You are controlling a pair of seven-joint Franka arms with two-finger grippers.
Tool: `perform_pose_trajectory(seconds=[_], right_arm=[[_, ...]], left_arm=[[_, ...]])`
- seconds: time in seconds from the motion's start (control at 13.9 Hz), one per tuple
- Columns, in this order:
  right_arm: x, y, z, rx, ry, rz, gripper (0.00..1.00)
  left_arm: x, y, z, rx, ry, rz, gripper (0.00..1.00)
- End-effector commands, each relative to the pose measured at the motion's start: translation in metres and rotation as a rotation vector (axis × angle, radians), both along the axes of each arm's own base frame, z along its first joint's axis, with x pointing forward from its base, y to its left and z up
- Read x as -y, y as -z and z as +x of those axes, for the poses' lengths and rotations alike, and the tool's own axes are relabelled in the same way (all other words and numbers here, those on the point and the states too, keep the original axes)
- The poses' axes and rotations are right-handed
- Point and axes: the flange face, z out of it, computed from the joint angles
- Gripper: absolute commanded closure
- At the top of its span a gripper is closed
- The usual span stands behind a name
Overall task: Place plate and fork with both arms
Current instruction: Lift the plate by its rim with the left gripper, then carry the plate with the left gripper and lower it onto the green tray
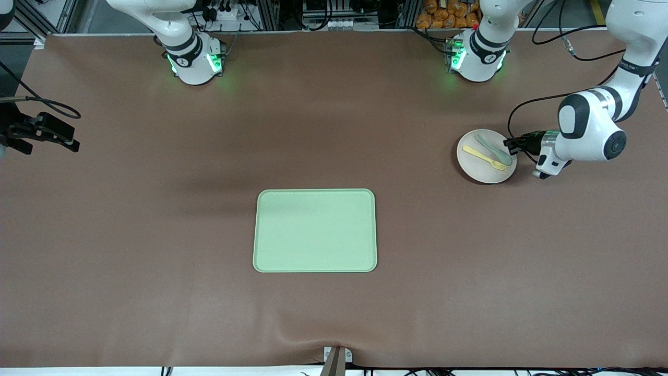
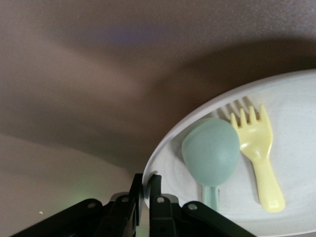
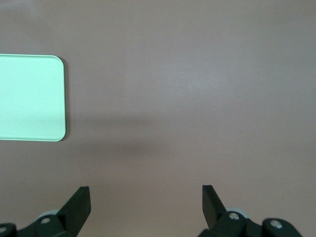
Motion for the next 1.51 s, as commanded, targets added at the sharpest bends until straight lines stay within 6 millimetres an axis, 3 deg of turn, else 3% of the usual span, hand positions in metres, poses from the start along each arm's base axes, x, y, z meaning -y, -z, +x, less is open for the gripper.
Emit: perform_pose_trajectory(seconds=[0.0, 0.36, 0.57, 1.0, 1.29, 1.44], right_arm=[[0.003, -0.004, -0.007, 0.008, -0.008, 0.001, 0.00], [0.002, -0.004, -0.007, 0.005, -0.008, 0.001, 0.00], [0.002, -0.004, -0.007, 0.003, -0.008, 0.001, 0.00], [0.003, -0.004, -0.007, 0.006, -0.008, 0.001, 0.00], [0.002, -0.004, -0.008, 0.002, -0.008, 0.001, 0.00], [0.003, -0.004, -0.008, 0.002, -0.006, 0.001, 0.00]], left_arm=[[-0.004, -0.003, 0.004, 0.024, 0.054, 0.023, 1.00], [-0.013, -0.016, 0.024, 0.096, 0.261, -0.028, 1.00], [-0.008, -0.032, 0.047, 0.143, 0.371, -0.059, 1.00], [0.056, -0.047, 0.114, 0.156, 0.526, -0.125, 1.00], [0.101, -0.085, 0.144, 0.139, 0.556, -0.181, 1.00], [0.116, -0.090, 0.156, 0.147, 0.548, -0.228, 1.00]])
